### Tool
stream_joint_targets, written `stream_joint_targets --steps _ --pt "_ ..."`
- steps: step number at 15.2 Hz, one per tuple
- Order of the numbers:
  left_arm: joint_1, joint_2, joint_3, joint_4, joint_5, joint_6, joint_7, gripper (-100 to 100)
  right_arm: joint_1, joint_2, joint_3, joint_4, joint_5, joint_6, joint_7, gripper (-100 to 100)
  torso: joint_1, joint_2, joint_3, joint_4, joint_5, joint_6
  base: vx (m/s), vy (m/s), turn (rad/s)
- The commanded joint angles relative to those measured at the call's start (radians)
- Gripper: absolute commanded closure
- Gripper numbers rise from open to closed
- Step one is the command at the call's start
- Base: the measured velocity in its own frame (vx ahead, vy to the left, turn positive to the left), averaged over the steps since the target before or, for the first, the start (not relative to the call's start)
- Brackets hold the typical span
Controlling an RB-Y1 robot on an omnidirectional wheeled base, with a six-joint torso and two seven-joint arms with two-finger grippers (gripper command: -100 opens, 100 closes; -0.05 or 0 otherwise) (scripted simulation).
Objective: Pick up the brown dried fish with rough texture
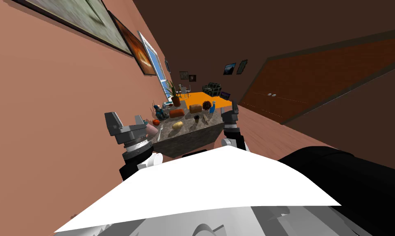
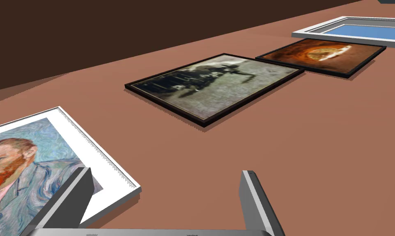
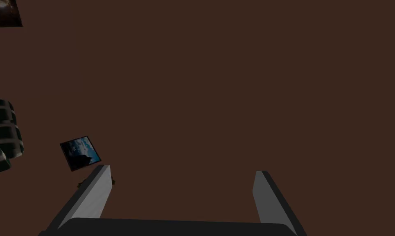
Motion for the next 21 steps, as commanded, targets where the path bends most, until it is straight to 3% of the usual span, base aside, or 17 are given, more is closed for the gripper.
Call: stream_joint_targets --steps 1,5,11,13,14,21 --pt "0.0 0.0 0.0 0.0 0.0 0.0 0.0 0 -0.009 -0.048 -0.006 0.009 -0.009 0.031 -0.029 -100 0.0 0.0 0.0 0.0 0.0 0.0 0.001 -0.007 0.067" --pt "0.0 0.0 0.0 0.0 0.0 0.0 0.0 0 -0.023 -0.092 -0.015 0.024 -0.023 0.078 -0.073 -100 -0.002 0.0 0.0 0.0 0.0 0.0 0.0 -0.021 0.086" --pt "0.0 0.0 0.0 0.0 0.0 0.0 0.0 0 -0.063 -0.181 -0.041 0.071 -0.066 0.208 -0.2 -100 -0.003 0.0 0.0 0.0 -0.001 0.0 -0.001 -0.031 0.108" --pt "0.0 0.0 0.0 0.0 0.0 0.0 0.0 0 -0.063 -0.181 -0.041 0.071 -0.066 0.223 -0.21 -100 -0.003 0.0 0.0 0.0 -0.001 0.0 -0.002 -0.024 0.058" --pt "0.0 0.0 0.0 0.0 0.0 0.0 0.0 0 -0.076 -0.203 -0.049 0.086 -0.079 0.259 -0.251 -100 -0.002 0.0 0.0 0.0 -0.001 0.0 -0.001 -0.02 0.117" --pt "0.0 0.0 0.0 0.0 0.0 0.0 0.0 0 -0.103 -0.246 -0.067 0.119 -0.108 0.369 -0.348 -100 -0.002 0.0 0.0 0.0 -0.001 0.0 -0.003 -0.026 0.096"
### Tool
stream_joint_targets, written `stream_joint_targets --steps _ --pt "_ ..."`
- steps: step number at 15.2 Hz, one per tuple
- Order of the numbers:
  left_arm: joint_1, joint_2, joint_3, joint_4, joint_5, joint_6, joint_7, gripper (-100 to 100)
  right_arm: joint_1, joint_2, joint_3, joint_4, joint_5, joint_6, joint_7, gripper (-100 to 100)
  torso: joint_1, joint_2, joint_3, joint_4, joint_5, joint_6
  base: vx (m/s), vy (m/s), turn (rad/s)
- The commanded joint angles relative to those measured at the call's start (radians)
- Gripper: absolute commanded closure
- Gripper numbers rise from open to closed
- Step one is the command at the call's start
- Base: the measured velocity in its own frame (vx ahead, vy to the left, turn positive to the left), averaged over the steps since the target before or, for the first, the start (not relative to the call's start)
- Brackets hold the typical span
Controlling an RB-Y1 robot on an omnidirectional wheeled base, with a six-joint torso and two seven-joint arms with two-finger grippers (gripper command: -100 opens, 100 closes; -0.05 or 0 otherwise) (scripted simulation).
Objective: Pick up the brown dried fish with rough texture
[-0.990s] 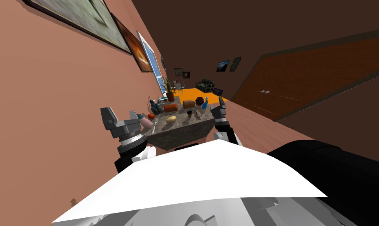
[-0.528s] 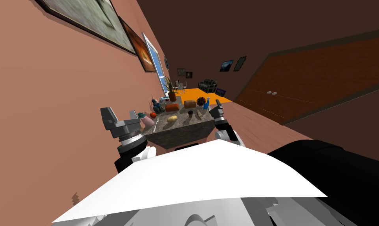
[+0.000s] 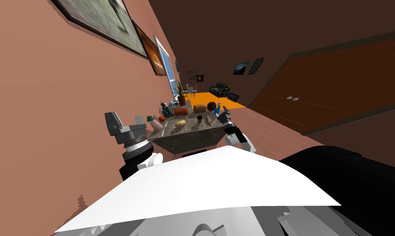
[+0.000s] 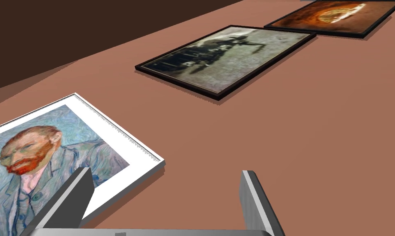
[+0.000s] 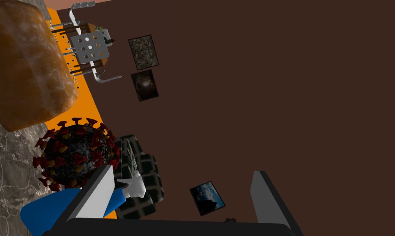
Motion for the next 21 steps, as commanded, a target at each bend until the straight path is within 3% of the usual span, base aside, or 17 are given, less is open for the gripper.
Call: stream_joint_targets --steps 1,15,21 --pt "0.0 0.0 0.0 0.0 0.0 0.0 0.0 0 -0.017 -0.023 -0.009 0.018 -0.017 0.05 -0.05 -100 0.0 0.0 0.0 0.0 0.0 0.0 -0.003 -0.018 0.111" --pt "0.0 0.0 0.0 0.0 0.0 0.0 0.0 0 -0.099 -0.122 -0.06 0.12 -0.105 0.334 -0.321 -100 0.0 0.0 0.0 0.0 0.0 0.0 -0.004 -0.024 0.118" --pt "0.0 0.0 0.0 0.0 0.0 0.0 0.0 0 -0.117 -0.14 -0.071 0.141 -0.124 0.437 -0.415 -100 0.001 0.0 0.0 0.0 0.0 0.0 -0.007 -0.017 0.098"
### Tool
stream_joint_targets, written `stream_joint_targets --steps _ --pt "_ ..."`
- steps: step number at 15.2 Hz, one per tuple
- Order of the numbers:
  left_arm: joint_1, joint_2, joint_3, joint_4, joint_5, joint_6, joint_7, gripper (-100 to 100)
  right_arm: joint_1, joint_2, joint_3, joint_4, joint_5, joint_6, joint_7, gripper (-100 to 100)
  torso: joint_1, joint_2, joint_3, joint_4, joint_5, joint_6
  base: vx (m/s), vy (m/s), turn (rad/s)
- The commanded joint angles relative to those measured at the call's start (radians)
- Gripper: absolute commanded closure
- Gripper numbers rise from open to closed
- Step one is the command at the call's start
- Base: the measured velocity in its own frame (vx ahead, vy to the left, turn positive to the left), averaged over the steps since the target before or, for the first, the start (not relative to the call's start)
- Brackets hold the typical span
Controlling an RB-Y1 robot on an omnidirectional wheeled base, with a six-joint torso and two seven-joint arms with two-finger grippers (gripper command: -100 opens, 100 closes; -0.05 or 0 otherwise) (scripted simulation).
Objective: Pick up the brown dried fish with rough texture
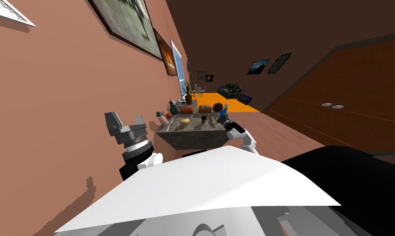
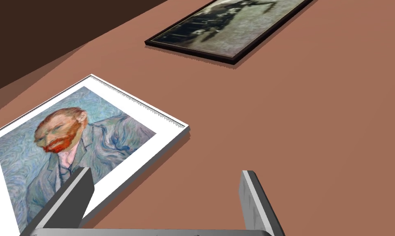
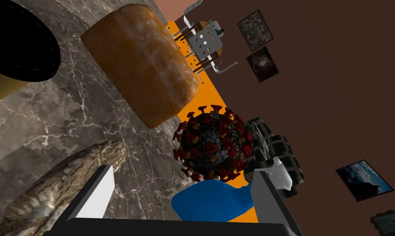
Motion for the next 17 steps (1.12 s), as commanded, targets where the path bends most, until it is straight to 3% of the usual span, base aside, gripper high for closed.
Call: stream_joint_targets --steps 1,17 --pt "0.0 0.0 0.0 0.0 0.0 0.0 0.0 0 -0.021 -0.02 -0.012 0.027 -0.022 0.05 -0.05 -100 0.0 0.0 0.0 0.0 0.0 0.0 -0.01 -0.019 0.146" --pt "0.0 0.0 0.0 0.0 0.0 0.0 0.0 0 -0.094 -0.085 -0.055 0.115 -0.099 0.35 -0.34 -100 0.0 0.0 0.0 0.0 0.0 0.0 -0.008 -0.016 0.11"
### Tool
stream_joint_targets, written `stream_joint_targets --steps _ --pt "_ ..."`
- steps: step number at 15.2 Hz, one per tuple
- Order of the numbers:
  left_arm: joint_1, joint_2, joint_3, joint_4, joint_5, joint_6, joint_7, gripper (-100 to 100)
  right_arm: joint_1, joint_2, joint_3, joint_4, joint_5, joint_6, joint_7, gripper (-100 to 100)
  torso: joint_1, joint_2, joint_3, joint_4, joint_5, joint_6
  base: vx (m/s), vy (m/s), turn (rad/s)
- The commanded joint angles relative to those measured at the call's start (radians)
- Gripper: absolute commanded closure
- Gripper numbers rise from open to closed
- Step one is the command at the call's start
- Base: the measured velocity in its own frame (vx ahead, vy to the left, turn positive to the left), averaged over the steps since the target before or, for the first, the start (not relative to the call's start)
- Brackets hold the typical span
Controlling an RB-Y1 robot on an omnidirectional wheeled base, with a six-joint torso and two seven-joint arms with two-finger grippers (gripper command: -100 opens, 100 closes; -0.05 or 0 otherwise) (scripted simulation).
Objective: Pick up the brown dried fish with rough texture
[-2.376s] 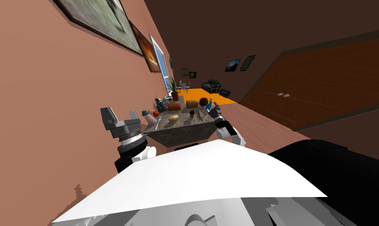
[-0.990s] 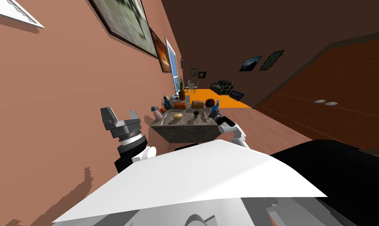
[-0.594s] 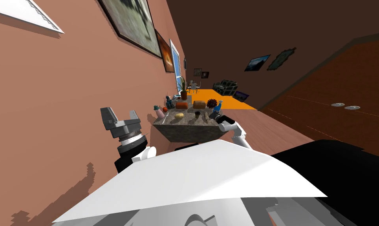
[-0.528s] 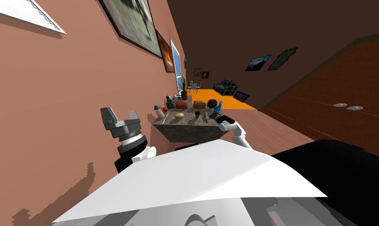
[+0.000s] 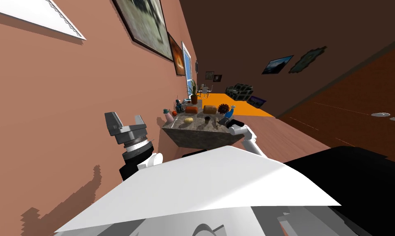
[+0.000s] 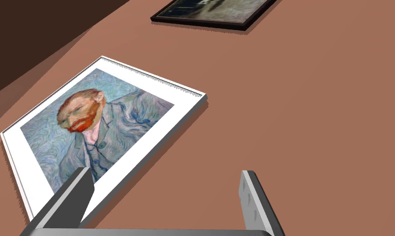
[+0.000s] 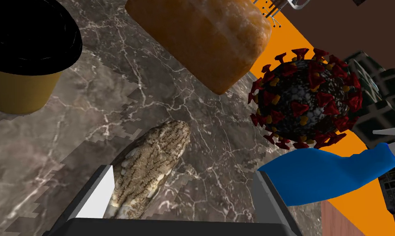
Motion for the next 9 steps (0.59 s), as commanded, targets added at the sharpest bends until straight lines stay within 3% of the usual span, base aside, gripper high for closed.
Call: stream_joint_targets --steps 1,9 --pt "0.0 0.0 0.0 0.0 0.0 0.0 0.0 0 -0.019 -0.018 -0.012 0.027 -0.024 0.05 -0.05 -100 0.0 0.0 0.0 0.0 0.0 0.0 -0.015 -0.017 0.159" --pt "0.0 0.0 0.0 0.0 0.0 0.0 0.0 0 -0.054 -0.045 -0.033 0.071 -0.061 0.209 -0.211 -100 0.0 0.0 0.0 0.0 0.0 0.0 -0.01 -0.018 0.123"
